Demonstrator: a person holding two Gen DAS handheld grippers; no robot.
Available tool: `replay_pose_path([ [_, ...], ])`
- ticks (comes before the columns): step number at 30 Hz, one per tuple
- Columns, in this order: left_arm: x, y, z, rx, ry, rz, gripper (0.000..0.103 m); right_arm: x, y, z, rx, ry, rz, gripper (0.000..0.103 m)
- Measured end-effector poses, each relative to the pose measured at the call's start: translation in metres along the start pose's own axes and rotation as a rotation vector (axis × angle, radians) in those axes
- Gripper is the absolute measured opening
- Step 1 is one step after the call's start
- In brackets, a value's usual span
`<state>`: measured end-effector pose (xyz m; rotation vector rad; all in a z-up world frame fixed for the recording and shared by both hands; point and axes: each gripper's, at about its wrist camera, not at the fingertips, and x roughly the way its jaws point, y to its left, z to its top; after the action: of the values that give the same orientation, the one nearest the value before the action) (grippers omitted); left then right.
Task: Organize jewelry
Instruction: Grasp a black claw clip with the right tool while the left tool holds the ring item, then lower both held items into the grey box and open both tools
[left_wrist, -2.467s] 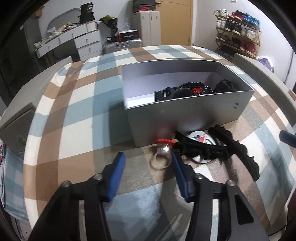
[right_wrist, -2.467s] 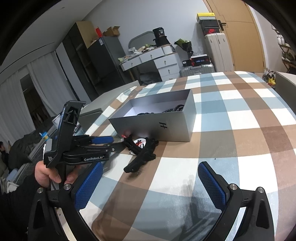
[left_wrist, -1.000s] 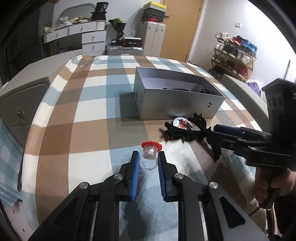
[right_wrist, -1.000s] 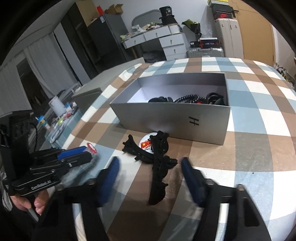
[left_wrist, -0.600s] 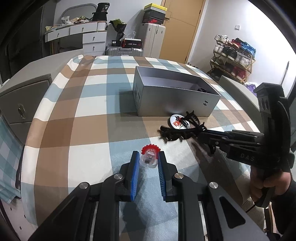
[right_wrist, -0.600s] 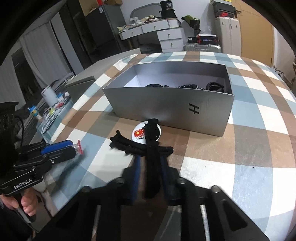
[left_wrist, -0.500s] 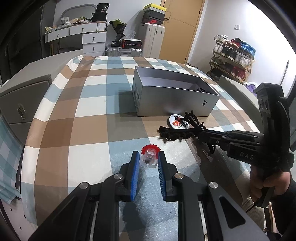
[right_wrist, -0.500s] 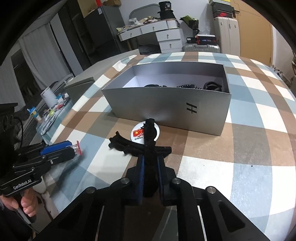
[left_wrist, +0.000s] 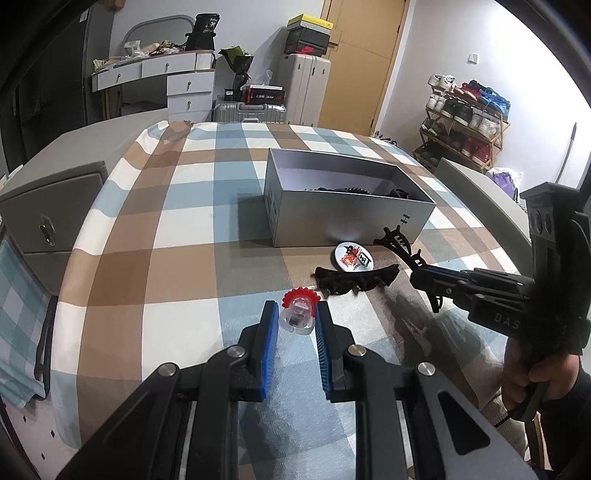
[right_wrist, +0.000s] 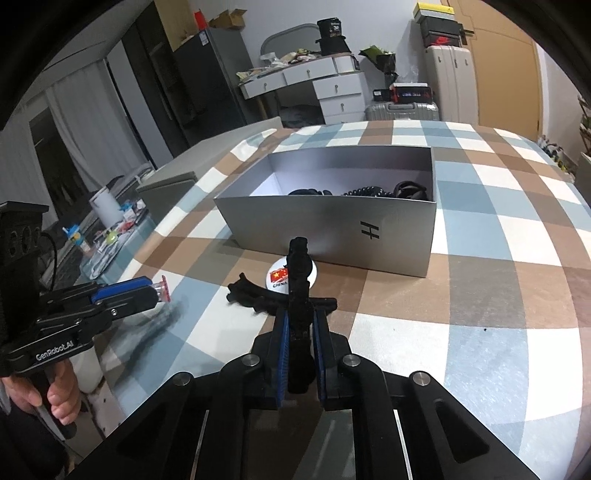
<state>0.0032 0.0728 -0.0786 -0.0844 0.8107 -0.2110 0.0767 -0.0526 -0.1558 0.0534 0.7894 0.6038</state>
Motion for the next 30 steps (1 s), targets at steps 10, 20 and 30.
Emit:
replay_pose_path([
  [10,-0.002,-0.014,0.014,0.037,-0.012,0.016,0.015,-0.027,-0.004,0.005,0.015,-0.076,0.06,0.012],
  [20,0.004,-0.034,0.06,0.103,-0.079,-0.017,0.015,-0.053,-0.006,0.042,-0.03,-0.162,0.099,0.012],
  [30,0.024,-0.029,0.098,0.099,-0.108,-0.042,0.015,-0.046,-0.013,0.091,-0.119,-0.187,0.146,0.012],
])
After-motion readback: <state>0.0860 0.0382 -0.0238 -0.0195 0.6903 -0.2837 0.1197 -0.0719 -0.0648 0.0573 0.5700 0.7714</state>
